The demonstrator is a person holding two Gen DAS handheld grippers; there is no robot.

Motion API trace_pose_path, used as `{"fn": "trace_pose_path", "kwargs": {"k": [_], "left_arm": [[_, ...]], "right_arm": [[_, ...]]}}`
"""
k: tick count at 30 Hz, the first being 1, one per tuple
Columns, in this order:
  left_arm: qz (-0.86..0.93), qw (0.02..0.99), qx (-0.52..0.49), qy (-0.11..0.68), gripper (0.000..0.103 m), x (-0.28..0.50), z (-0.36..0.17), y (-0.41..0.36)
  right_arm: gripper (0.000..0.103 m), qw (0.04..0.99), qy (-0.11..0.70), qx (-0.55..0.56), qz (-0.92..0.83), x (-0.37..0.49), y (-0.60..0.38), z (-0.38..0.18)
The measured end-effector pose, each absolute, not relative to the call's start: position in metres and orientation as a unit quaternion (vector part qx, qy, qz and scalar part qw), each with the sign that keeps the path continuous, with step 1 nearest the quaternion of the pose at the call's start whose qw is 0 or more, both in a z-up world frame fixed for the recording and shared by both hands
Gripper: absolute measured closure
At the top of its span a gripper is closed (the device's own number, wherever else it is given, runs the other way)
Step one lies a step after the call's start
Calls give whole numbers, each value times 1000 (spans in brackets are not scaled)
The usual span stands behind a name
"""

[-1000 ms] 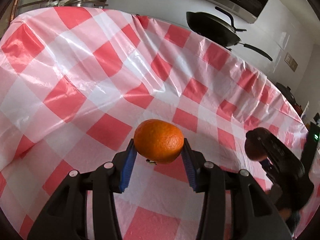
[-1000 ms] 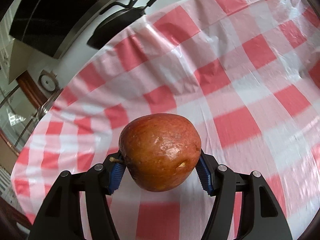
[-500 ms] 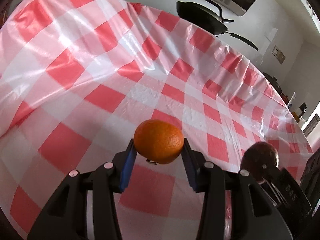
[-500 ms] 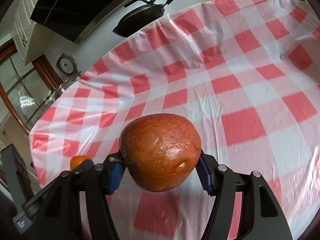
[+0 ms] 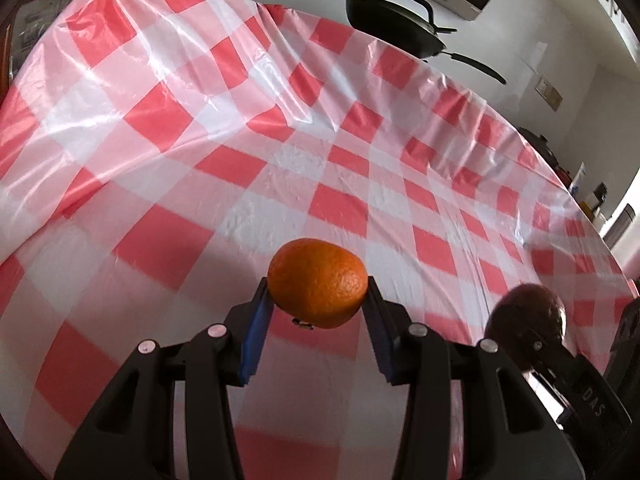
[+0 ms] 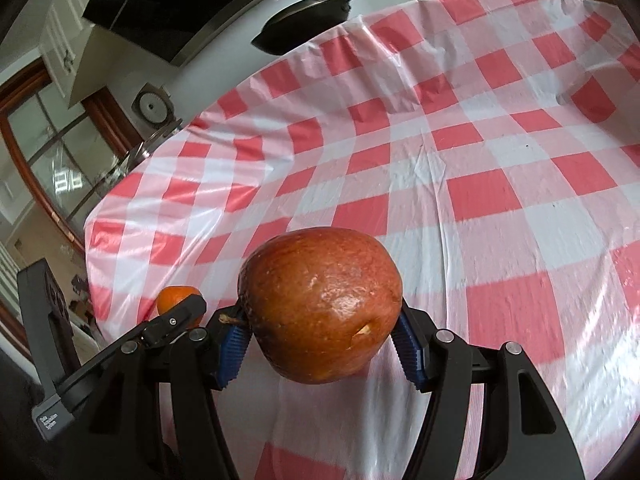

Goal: Organize fruits
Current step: 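Lift the orange and red apple in both tools and hold them above the table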

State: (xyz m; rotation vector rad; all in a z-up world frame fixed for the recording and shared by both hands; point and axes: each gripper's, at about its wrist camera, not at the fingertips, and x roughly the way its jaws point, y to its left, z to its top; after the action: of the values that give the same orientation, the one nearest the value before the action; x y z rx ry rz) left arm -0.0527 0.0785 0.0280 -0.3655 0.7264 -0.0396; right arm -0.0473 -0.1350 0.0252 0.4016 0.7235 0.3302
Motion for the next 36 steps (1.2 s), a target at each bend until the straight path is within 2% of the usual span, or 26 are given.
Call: {"fn": "trace_pose_path", "kwargs": {"k": [13,23,36], "left_arm": [[-23,923,-190,333,58,-131,32,107],[-39,917,-233,322,58,-156,28,132],[12,940,-187,287,58,-221,23,162]], "right_arm": [[41,884,382,189,193,-95,-126,22],[41,892,371,151,209,-118,-107,28],[41,892,362,68,261,-146,-52,35]]}}
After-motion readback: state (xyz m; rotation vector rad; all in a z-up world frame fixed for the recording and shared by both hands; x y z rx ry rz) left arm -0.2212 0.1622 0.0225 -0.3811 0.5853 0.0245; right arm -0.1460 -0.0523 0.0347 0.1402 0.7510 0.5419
